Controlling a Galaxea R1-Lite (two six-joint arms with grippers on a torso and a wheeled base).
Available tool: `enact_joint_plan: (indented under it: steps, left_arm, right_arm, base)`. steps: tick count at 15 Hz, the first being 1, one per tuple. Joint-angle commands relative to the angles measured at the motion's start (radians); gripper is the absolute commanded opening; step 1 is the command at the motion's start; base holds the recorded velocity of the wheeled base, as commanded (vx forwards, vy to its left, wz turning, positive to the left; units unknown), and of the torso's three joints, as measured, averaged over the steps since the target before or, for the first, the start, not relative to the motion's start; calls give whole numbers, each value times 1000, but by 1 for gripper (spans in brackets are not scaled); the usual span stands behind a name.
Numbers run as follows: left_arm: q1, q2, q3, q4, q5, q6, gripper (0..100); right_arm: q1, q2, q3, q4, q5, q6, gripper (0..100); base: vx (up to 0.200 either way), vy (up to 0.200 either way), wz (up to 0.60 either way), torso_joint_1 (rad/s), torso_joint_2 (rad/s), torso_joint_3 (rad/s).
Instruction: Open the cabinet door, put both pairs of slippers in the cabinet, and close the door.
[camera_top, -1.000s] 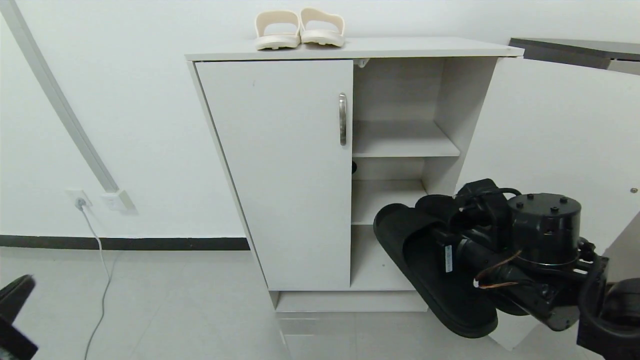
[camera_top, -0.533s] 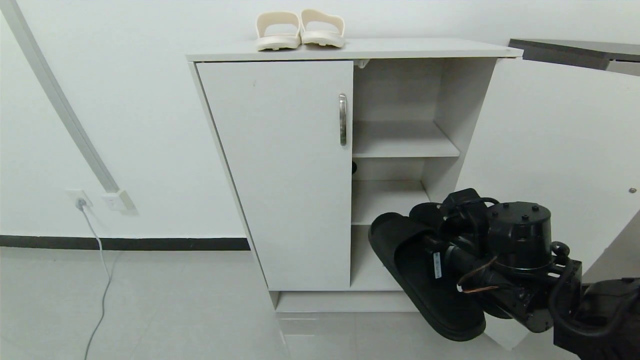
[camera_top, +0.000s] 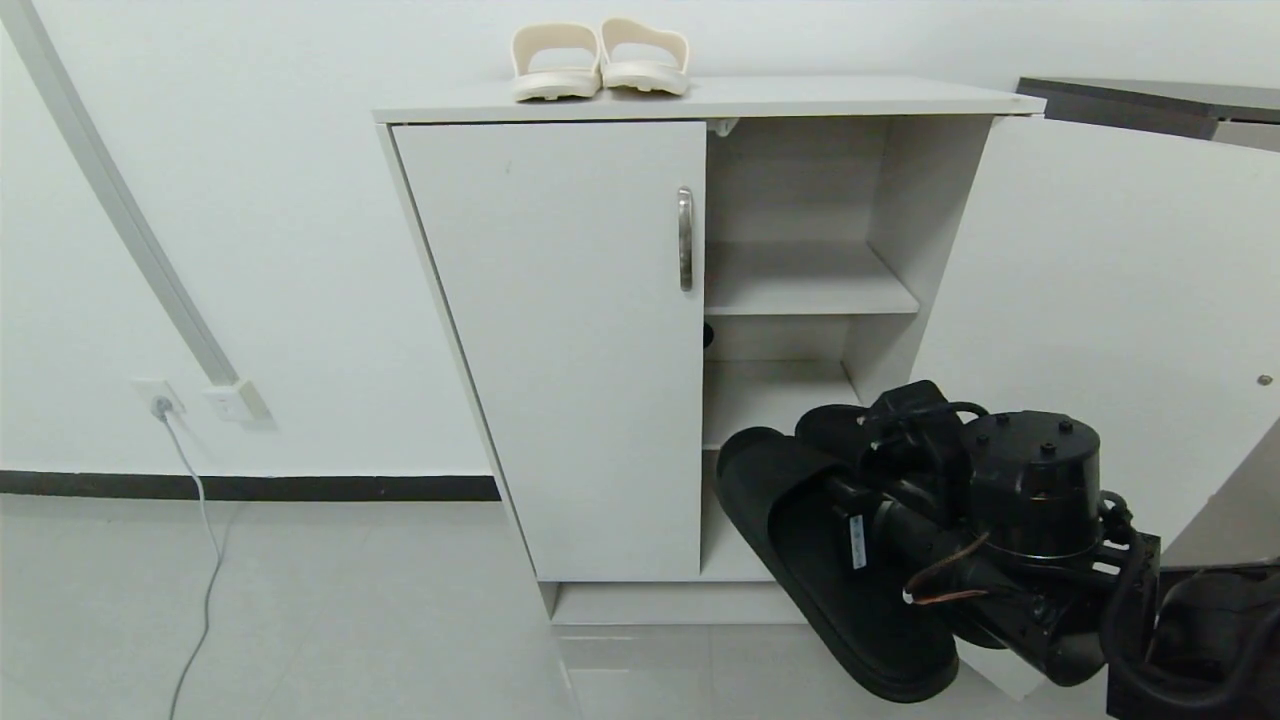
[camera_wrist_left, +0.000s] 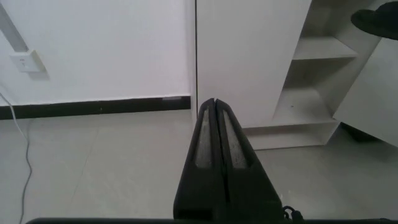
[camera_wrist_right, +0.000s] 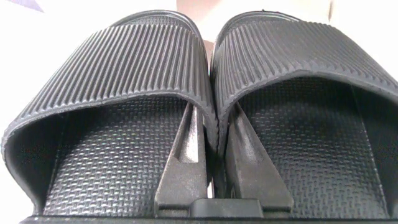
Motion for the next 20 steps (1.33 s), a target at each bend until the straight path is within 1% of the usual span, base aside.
enact_joint_plan:
  steps: [1,3,4,5,6,10,14,16,18,20]
  left_arm:
    - [-3,-14,0,0,1,0,0]
    - [-3,-14,0,0,1,1,0]
    - [-3,-14,0,0,1,1,0]
    - [-3,-14,0,0,1,0,0]
    - [-3,-14,0,0,1,0,0]
    - [-3,-14,0,0,1,0,0]
    - [-3,-14,0,0,1,-2,0]
    - [-3,-14,0,0,1,0,0]
    - [-3,-14,0,0,1,0,0]
    - [-3,-14,0,0,1,1,0]
  right_arm:
    - [4,23,-51,0,-89,4,0]
    - [9,89,-142,-4,-208,27,0]
    - [25,106,-166,-3,-262,42,0]
    - [44,146,-211,-3,-345,56,0]
    - [50,175,-234,-3,-369,73,0]
    - [42,246,-241,-4,-368,105,0]
    - [65,269,-245,-4,-363,123,0]
    - [53,273,-241,-6,-331,126,0]
    - [44,292,-241,-12,-291,160,0]
    - [16,313,-254,-14,-276,160,0]
  base:
    - [0,0,0,0,0,0]
    - [0,0,0,0,0,0]
    - [0,0,0,0,0,0]
    - [0,0,0,0,0,0]
    - [0,-200,0,7,7,2]
    - [0,-200,0,0,2,2]
    - [0,0,0,0,0,0]
    - [0,0,0,0,0,0]
    - [0,0,0,0,0,0]
    - [0,0,0,0,0,0]
